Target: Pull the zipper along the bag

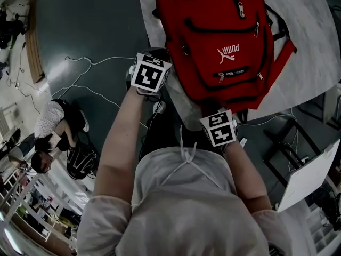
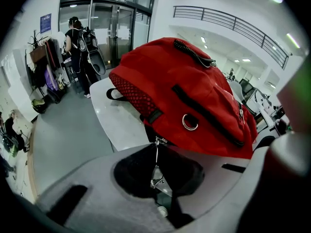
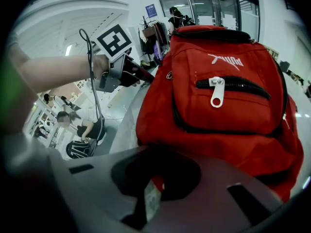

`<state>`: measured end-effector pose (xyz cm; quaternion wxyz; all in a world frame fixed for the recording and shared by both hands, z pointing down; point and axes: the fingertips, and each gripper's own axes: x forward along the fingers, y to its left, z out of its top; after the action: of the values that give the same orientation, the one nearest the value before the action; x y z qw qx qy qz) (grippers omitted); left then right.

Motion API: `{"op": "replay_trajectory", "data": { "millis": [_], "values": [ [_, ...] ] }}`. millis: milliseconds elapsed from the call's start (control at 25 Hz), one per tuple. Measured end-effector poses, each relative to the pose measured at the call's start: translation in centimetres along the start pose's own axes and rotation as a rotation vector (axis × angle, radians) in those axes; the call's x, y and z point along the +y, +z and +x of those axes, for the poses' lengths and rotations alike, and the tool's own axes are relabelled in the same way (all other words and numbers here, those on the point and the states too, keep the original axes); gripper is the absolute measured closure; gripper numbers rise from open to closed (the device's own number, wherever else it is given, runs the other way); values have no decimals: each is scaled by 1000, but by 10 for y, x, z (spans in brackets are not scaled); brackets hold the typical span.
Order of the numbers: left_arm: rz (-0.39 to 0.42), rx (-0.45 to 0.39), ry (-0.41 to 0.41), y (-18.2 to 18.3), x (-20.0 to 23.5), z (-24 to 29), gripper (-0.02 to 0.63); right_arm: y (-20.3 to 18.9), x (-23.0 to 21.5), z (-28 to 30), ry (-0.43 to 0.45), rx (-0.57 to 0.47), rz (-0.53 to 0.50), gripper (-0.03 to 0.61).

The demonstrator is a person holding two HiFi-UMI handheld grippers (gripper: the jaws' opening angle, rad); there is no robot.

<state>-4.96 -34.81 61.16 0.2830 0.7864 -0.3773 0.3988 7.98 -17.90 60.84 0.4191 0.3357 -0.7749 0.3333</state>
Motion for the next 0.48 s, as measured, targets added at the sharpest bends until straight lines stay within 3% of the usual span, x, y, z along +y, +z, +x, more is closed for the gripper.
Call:
{"op": "replay_trajectory", "data": {
  "millis": [280,400,480],
  "values": [
    [-16,-78,35,0,-1,-1,590,0,0,1,-19,4,10,552],
    [-43,-97,38,-6,0,-10,468,-1,0,2,-21,11,18,552],
    [-39,-91,20,-12,-7,-16,451,0,-1,1,-26,17,27,552]
  ]
}}
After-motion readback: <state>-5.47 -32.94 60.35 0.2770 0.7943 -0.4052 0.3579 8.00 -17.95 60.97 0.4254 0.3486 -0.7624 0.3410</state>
